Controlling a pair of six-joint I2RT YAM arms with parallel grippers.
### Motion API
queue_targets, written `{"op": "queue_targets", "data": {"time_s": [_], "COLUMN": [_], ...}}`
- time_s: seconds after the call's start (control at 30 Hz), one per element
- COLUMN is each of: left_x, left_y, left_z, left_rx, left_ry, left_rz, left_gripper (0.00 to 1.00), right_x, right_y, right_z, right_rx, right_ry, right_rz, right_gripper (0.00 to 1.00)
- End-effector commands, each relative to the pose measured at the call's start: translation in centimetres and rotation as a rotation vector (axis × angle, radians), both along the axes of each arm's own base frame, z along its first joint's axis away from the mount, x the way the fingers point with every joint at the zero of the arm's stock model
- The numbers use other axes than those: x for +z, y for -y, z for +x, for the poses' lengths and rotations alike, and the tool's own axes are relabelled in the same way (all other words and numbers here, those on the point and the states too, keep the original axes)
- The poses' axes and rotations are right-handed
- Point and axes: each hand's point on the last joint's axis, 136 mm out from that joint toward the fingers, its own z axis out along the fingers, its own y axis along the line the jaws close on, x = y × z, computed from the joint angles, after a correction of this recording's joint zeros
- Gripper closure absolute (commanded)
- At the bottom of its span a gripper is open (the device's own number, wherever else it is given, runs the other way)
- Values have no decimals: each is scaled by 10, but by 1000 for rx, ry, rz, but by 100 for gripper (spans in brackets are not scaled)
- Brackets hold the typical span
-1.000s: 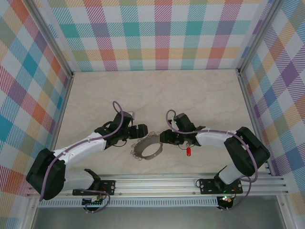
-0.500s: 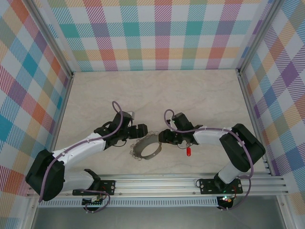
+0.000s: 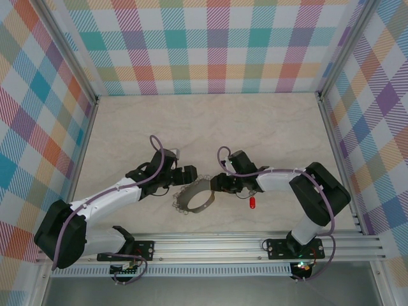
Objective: Put the keys on the keyring
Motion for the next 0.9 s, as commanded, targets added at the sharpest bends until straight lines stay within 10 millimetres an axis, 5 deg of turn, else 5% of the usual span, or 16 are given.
{"op": "queue_targets", "data": {"time_s": [0.0, 0.5, 0.87], "left_x": [3, 5, 10], "left_y": [1, 2, 1], "left_z": [-2, 0, 0], "left_rx": [-7, -21, -30], "left_ry": [19, 32, 42], "left_rz": [-3, 18, 22], "left_gripper": [13, 13, 12], "right_x": [12, 19, 25], "right_y": [-13, -19, 15], "right_z": [1, -22, -16], "right_rx": [42, 97, 85], "right_ry": [19, -11, 139], "right_rz": [58, 87, -91], "right_gripper": [57, 62, 67]}}
